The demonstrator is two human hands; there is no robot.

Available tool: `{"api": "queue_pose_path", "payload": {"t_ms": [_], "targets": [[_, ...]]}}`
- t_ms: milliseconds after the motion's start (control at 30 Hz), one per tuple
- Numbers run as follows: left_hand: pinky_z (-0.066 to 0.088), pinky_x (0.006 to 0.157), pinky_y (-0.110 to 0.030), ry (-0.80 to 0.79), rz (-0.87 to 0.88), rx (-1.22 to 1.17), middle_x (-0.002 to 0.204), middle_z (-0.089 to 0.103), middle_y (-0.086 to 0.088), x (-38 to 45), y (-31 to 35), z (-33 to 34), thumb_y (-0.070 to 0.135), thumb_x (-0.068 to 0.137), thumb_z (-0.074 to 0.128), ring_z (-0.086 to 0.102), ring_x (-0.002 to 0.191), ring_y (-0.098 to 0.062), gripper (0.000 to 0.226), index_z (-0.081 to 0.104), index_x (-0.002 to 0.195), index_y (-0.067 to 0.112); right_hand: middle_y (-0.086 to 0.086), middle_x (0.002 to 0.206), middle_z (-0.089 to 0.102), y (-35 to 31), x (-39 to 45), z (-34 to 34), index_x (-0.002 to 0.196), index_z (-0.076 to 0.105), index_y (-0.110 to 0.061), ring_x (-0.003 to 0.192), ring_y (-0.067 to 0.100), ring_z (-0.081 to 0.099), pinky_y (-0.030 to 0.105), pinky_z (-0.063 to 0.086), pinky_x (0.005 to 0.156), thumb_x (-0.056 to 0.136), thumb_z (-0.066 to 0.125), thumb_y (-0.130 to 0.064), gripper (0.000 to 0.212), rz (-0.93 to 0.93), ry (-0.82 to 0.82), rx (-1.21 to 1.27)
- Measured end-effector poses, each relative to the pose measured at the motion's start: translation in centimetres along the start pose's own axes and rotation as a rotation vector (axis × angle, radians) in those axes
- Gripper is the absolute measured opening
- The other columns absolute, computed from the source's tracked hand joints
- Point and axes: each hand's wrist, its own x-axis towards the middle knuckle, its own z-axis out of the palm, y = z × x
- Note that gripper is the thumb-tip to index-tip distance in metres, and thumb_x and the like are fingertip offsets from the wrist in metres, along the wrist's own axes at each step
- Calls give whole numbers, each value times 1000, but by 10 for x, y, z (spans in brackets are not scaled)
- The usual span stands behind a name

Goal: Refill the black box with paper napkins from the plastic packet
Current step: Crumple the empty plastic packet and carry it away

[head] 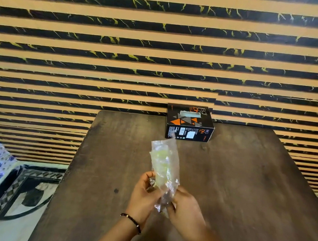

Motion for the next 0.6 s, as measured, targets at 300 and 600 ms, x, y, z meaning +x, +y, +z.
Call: {"api": "queue_pose_path", "payload": {"t_ms": [300, 600], "targets": [[48, 54, -21, 109, 150, 55, 61, 65, 8, 6, -7, -11, -14, 69, 61, 56, 59, -8, 26, 58, 74, 12, -2, 89, 71, -10, -11, -6, 95, 67, -14, 86, 13, 65, 41, 50, 86, 63, 72, -30, 36, 635, -98, 1142], [47, 75, -8, 39, 277, 235, 130, 29, 12, -17, -14, -10, 32, 61, 62, 56, 101, 3, 48, 54, 103, 55, 13, 84, 75, -7, -17, -3, 99, 63, 0, 76, 25, 70, 41, 58, 71, 69, 67, 4, 30, 728, -3, 1273]]}}
